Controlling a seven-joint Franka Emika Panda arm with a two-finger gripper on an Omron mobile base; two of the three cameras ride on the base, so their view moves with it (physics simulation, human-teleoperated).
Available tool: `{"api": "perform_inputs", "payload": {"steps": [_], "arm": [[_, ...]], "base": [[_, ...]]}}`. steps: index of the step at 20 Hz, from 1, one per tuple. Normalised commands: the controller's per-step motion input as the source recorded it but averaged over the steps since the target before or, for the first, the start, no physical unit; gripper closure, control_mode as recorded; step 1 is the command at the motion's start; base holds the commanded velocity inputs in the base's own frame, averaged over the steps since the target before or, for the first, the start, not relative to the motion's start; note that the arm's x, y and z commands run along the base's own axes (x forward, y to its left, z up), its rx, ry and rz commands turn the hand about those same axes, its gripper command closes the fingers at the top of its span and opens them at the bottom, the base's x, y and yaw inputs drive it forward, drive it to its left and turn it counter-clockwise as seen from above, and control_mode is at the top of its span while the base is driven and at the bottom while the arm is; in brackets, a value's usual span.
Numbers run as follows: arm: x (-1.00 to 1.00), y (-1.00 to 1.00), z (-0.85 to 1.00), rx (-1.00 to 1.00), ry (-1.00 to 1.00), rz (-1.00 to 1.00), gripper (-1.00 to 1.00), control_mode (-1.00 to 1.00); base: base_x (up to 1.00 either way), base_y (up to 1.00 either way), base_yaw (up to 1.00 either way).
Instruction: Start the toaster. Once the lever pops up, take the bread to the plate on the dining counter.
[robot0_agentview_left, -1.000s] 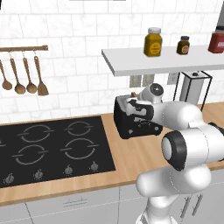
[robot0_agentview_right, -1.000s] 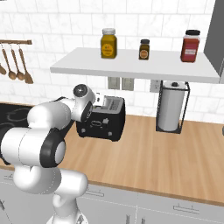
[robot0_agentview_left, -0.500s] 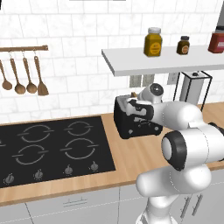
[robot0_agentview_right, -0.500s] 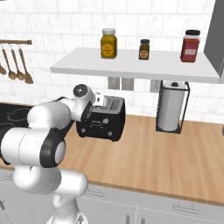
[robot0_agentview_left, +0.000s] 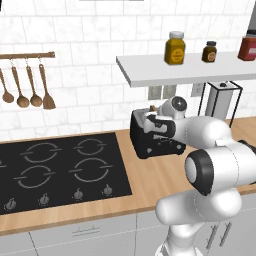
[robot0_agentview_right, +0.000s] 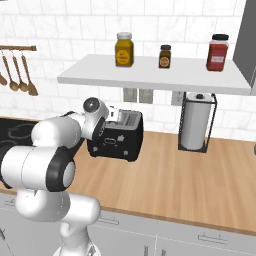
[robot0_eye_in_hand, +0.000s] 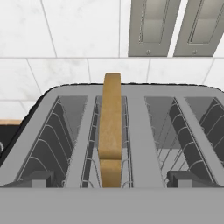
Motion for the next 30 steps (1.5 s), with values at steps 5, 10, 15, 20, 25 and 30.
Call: {"api": "perform_inputs", "payload": {"steps": [5,10,15,20,25,30], "arm": [[0.14,0.00,0.00,0.00,0.00,0.00,-1.00,-1.00],[0.18,0.00,0.00,0.00,0.00,0.00,-1.00,-1.00],[0.04,0.00,0.00,0.00,0.00,0.00,-1.00,-1.00],[0.00,0.00,0.00,0.00,0.00,0.00,-1.00,-1.00],[0.00,0.00,0.00,0.00,0.00,0.00,1.00,-1.00],[0.00,0.00,0.00,0.00,0.00,0.00,1.00,-1.00]], "base": [[0.00,0.00,0.00],[0.00,0.00,0.00],[0.00,0.00,0.00],[0.00,0.00,0.00],[0.00,0.00,0.00],[0.00,0.00,0.00]]}}
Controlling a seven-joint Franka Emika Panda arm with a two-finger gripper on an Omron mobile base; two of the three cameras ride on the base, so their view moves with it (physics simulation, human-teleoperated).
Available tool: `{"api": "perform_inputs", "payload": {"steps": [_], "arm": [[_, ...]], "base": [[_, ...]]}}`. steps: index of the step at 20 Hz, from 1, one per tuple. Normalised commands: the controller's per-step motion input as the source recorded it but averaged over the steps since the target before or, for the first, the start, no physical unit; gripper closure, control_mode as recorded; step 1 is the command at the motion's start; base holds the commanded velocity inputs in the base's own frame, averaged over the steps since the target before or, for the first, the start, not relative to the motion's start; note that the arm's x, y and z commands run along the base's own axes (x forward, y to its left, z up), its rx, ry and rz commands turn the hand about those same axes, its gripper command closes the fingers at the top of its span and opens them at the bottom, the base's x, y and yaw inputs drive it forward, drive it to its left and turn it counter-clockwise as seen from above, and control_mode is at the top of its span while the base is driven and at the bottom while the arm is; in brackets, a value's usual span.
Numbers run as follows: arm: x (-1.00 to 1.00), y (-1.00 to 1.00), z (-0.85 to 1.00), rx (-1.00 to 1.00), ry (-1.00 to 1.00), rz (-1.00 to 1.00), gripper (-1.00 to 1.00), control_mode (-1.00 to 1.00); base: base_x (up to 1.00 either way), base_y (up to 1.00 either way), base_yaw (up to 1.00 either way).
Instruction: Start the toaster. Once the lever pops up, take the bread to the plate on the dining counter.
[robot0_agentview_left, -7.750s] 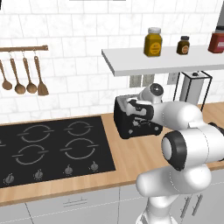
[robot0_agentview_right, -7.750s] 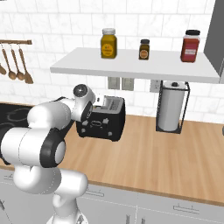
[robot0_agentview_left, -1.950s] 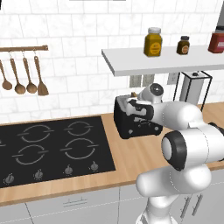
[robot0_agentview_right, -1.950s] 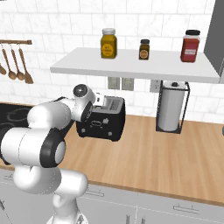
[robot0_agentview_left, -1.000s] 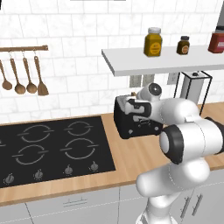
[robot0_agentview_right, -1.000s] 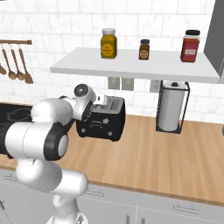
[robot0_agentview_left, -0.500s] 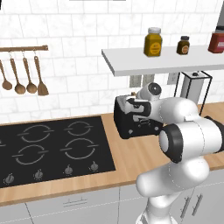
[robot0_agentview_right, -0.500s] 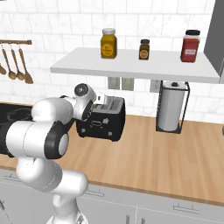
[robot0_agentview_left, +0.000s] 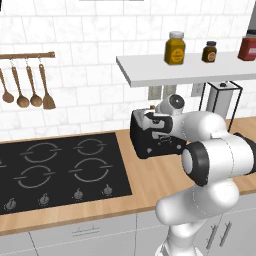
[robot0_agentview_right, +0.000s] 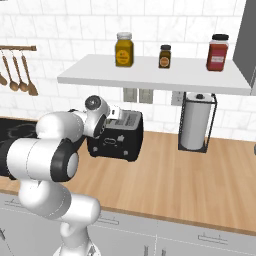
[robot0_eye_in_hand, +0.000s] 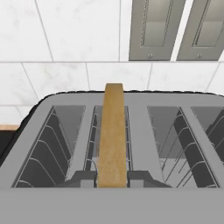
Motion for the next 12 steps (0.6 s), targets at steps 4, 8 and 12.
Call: {"api": "perform_inputs", "payload": {"steps": [4,8,12], "arm": [[0.00,0.00,0.00,0.00,0.00,0.00,1.00,-1.00],[0.00,0.00,0.00,0.00,0.00,0.00,1.00,-1.00],[0.00,0.00,0.00,0.00,0.00,0.00,1.00,-1.00]], "base": [[0.00,0.00,0.00],[0.00,0.00,0.00],[0.00,0.00,0.00]]}}
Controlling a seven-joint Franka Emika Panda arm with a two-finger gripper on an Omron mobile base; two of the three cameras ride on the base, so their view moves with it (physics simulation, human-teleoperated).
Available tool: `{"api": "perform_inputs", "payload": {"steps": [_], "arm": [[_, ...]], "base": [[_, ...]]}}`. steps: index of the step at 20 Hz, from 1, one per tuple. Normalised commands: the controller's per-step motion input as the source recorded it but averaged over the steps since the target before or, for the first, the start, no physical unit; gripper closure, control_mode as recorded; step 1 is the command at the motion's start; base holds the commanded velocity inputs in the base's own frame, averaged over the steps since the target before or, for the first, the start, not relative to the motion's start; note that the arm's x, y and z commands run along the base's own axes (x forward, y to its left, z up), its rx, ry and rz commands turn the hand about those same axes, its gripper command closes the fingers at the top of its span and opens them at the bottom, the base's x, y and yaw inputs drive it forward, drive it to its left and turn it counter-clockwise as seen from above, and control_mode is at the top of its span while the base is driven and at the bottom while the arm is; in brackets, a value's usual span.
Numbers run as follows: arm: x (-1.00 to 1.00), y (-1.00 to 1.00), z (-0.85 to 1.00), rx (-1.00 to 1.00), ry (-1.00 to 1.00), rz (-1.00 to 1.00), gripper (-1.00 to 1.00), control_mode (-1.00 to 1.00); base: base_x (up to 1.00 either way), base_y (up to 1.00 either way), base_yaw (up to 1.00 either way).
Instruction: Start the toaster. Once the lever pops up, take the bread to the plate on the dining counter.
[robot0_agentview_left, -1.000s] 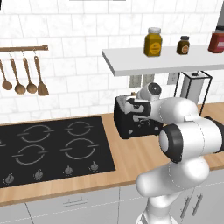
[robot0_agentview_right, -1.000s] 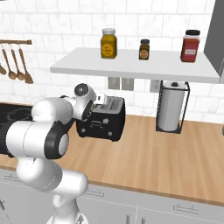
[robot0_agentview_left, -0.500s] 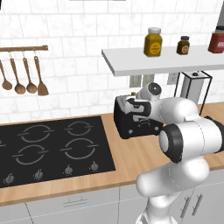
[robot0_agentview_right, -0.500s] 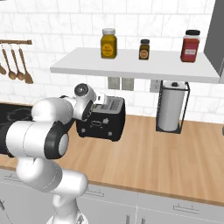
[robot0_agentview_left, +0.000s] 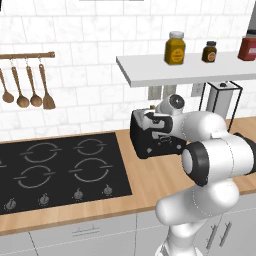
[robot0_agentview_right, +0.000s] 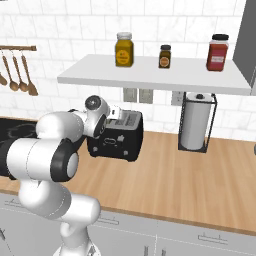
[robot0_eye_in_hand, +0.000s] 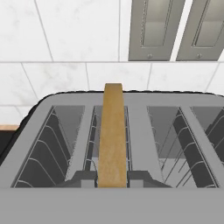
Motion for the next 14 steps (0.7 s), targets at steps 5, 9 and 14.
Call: {"api": "perform_inputs", "payload": {"steps": [5,9,14], "arm": [[0.00,0.00,0.00,0.00,0.00,0.00,1.00,-1.00],[0.00,0.00,0.00,0.00,0.00,0.00,1.00,-1.00],[0.00,0.00,0.12,0.00,0.00,0.00,1.00,-1.00]], "base": [[0.00,0.00,0.00],[0.00,0.00,0.00],[0.00,0.00,0.00]]}}
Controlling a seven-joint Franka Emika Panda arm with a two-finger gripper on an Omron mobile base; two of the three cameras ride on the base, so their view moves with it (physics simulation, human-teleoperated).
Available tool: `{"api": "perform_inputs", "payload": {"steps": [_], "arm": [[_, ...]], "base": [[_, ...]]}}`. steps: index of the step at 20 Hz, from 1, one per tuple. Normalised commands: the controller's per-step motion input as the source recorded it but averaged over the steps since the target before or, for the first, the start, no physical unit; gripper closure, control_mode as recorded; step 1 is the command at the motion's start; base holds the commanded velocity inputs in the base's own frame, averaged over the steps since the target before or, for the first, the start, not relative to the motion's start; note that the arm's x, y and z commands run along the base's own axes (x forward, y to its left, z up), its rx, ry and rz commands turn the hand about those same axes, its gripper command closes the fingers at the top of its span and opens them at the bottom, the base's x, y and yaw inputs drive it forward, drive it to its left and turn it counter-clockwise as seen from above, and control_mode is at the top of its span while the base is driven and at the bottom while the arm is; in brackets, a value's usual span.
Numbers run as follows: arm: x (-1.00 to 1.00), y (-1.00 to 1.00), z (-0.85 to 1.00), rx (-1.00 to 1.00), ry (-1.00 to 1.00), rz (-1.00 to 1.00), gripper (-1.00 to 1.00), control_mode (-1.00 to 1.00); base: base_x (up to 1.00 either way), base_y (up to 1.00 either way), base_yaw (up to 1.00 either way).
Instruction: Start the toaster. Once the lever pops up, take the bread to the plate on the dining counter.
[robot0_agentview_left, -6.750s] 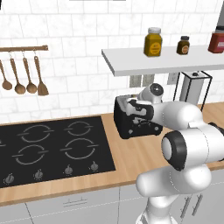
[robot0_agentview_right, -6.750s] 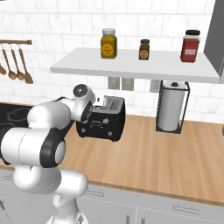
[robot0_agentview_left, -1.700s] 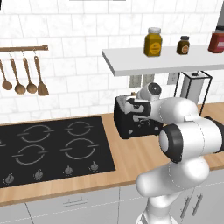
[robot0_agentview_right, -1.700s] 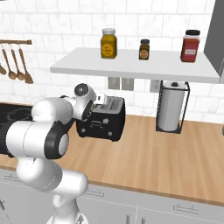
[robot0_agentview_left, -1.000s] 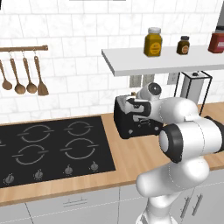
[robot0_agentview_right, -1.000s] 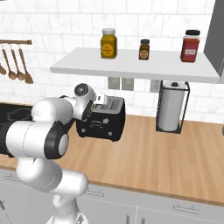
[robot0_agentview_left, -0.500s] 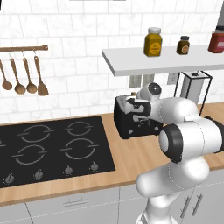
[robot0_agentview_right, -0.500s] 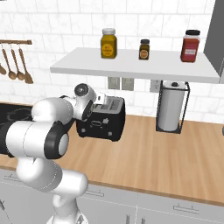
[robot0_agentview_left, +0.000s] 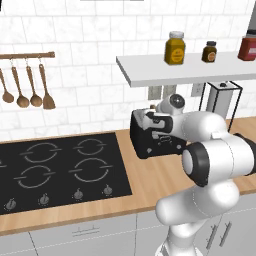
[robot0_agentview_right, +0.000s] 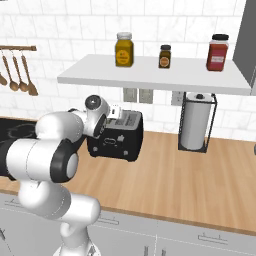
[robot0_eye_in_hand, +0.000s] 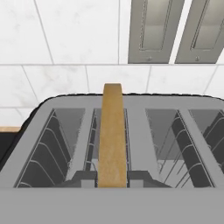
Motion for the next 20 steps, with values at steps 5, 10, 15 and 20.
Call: {"api": "perform_inputs", "payload": {"steps": [5,10,15,20], "arm": [[-0.08,0.00,0.34,0.00,0.00,0.00,1.00,-1.00],[-0.21,0.00,0.36,0.00,0.00,0.00,1.00,-1.00],[-0.35,0.00,0.25,0.00,-0.05,0.00,1.00,-1.00],[-0.34,0.00,0.33,0.00,-0.05,0.00,1.00,-1.00]], "base": [[0.00,0.00,0.00],[0.00,0.00,0.00],[0.00,0.00,0.00],[0.00,0.00,0.00]]}}
